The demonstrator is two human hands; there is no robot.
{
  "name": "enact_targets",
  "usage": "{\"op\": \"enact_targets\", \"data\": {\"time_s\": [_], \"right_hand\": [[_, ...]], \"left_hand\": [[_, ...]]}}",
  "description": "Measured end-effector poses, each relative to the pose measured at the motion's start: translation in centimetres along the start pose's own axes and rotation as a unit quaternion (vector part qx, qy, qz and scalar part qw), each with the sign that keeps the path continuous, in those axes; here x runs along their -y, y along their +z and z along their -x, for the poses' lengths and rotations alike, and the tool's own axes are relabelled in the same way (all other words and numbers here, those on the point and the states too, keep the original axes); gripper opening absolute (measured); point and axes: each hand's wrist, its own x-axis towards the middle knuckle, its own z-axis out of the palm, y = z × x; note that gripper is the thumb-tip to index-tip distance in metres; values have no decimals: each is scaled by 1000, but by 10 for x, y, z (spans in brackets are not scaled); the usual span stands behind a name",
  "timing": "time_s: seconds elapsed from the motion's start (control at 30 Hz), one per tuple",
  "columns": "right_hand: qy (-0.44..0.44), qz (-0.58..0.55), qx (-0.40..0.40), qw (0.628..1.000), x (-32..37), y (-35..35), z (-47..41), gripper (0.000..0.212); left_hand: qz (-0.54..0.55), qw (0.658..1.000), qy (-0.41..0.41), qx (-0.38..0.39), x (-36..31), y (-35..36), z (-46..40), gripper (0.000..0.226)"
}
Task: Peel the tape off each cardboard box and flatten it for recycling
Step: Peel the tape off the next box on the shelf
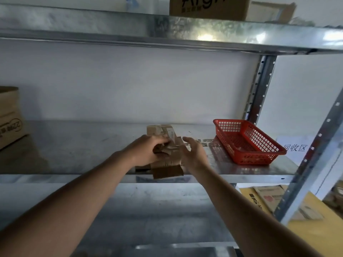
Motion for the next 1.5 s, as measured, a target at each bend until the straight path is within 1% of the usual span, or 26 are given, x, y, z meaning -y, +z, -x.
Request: {"op": "enact_targets", "data": {"time_s": [0.03, 0.1, 0.17, 0.23, 0.3, 0.37, 0.4, 0.57, 0.63, 0.7, 0.83, 0.9, 1.0, 1.1, 1.17, 1.23, 1.3, 1.4, 1.5], "right_hand": [[-37, 29, 9, 999, -2, -1, 0, 37], [-84, 63, 45, 993, -8, -1, -1, 35], [-122, 120, 48, 984, -13, -1, -1, 40], [-154, 159, 30, 975, -16, -4, -3, 44], [-202, 186, 5, 962, -14, -6, -5, 40], [-243, 216, -2, 946, -10, -7, -9, 35], [-250, 226, 4, 942, -7, -9, -12, 34], [-219, 241, 38, 945, 8, -19, -24, 33], [-221, 255, 74, 938, 14, -25, -29, 30], [-216, 248, 121, 936, 21, -35, -35, 22], [-193, 244, 169, 935, 27, -45, -44, 15], [-192, 250, 187, 930, 30, -40, -44, 14], [-190, 274, 204, 920, 34, -36, -43, 15], [-228, 352, 184, 889, 42, -33, -37, 20], [-272, 416, 134, 857, 48, -27, -24, 27], [-314, 448, 89, 832, 48, -18, -11, 40], [-325, 443, 85, 831, 46, -17, -5, 45], [-303, 418, 92, 852, 47, -24, -8, 35], [-289, 407, 73, 863, 45, -22, -7, 28]], "left_hand": [[-3, 1000, -12, -5, -2, -1, -1, 67], [-18, 999, -31, 2, -4, -4, -3, 72], [-25, 998, -56, 26, -6, -10, -6, 72], [9, 994, -93, 57, -5, -19, -9, 55], [36, 990, -116, 77, -4, -28, -13, 39], [43, 988, -119, 85, -3, -36, -16, 33], [43, 989, -113, 84, -1, -38, -18, 32], [35, 994, -70, 76, 12, -32, -24, 32], [55, 993, -77, 77, 16, -31, -24, 29], [55, 992, -85, 75, 18, -34, -26, 25], [7, 994, -77, 84, 9, -38, -37, 15], [-33, 994, -64, 83, 1, -35, -43, 18], [-124, 987, -45, 97, -4, -27, -47, 28], [-158, 980, -50, 110, -4, -24, -47, 30], [-163, 979, -41, 112, -2, -24, -49, 28], [-172, 977, -31, 123, 0, -26, -50, 21], [-157, 978, -35, 134, 3, -26, -50, 20], [-120, 983, -49, 127, 5, -24, -47, 32], [-96, 985, -62, 127, 4, -21, -45, 41]]}}
